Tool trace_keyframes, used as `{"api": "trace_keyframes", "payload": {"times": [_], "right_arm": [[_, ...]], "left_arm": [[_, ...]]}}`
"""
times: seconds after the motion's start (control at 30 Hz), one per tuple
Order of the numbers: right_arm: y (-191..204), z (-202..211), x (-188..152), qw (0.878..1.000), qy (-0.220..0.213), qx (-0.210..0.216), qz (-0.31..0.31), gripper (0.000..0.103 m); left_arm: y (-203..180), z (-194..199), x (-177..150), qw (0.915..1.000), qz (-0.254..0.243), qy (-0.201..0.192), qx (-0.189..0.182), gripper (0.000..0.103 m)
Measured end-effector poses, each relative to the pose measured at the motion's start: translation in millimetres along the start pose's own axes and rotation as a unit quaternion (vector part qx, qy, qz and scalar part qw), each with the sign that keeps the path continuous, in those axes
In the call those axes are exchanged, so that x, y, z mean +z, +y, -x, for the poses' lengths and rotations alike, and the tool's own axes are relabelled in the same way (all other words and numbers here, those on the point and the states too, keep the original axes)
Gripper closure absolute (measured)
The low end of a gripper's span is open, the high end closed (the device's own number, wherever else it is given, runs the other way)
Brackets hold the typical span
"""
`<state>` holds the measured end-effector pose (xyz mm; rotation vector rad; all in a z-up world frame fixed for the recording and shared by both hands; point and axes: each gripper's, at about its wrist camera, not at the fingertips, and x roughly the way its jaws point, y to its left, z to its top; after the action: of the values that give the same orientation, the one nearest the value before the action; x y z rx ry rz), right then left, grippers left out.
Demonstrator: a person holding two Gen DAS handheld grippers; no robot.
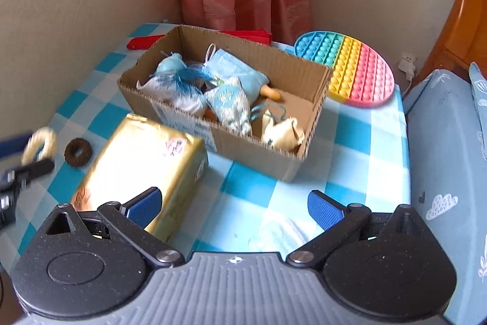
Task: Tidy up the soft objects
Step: 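Carry the cream rope ring into the box with the left tool and release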
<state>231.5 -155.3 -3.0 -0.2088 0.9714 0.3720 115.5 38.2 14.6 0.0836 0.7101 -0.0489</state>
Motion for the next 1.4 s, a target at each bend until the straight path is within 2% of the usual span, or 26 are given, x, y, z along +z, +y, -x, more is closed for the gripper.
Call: {"api": "trace_keyframes", "payload": {"times": [0.23, 0.4, 0.73, 0.83, 0.93, 0.97, 1.0, 1.07, 1.2, 1.33, 1.4], "right_arm": [[-1, 13, -36, 0.998, -0.027, 0.028, -0.054, 0.0], [1, 18, -56, 0.997, -0.041, 0.007, -0.063, 0.0], [-4, 27, -68, 0.996, -0.059, -0.008, -0.07, 0.0], [-8, 28, -69, 0.995, -0.064, -0.017, -0.073, 0.0], [-14, 30, -71, 0.994, -0.068, -0.02, -0.08, 0.0], [-16, 30, -72, 0.994, -0.07, -0.018, -0.081, 0.0], [-17, 31, -73, 0.994, -0.072, -0.018, -0.082, 0.0], [-19, 32, -76, 0.994, -0.074, -0.02, -0.082, 0.0], [-23, 35, -81, 0.992, -0.086, -0.021, -0.086, 0.0], [-30, 41, -83, 0.989, -0.099, -0.009, -0.109, 0.0], [-31, 45, -84, 0.988, -0.104, -0.008, -0.113, 0.0]], "left_arm": [[-12, -2, 31, 0.9994, -0.025, -0.017, -0.014, 0.066], [-27, -14, 57, 0.9979, -0.05, -0.022, -0.035, 0.066], [-67, -70, 105, 0.9933, -0.084, -0.005, -0.078, 0.066], [-82, -85, 117, 0.9922, -0.094, -0.004, -0.081, 0.066], [-92, -97, 128, 0.991, -0.096, -0.004, -0.094, 0.057], [-95, -100, 132, 0.9906, -0.093, -0.002, -0.1, 0.045], [-98, -103, 133, 0.9904, -0.091, -0.003, -0.104, 0.027], [-105, -109, 137, 0.9904, -0.095, -0.001, -0.101, 0.016], [-110, -106, 135, 0.9918, -0.104, -0.018, -0.071, 0.013], [-103, -95, 132, 0.9917, -0.103, -0.018, -0.074, 0.012], [-102, -87, 130, 0.992, -0.107, -0.022, -0.063, 0.009]]}}
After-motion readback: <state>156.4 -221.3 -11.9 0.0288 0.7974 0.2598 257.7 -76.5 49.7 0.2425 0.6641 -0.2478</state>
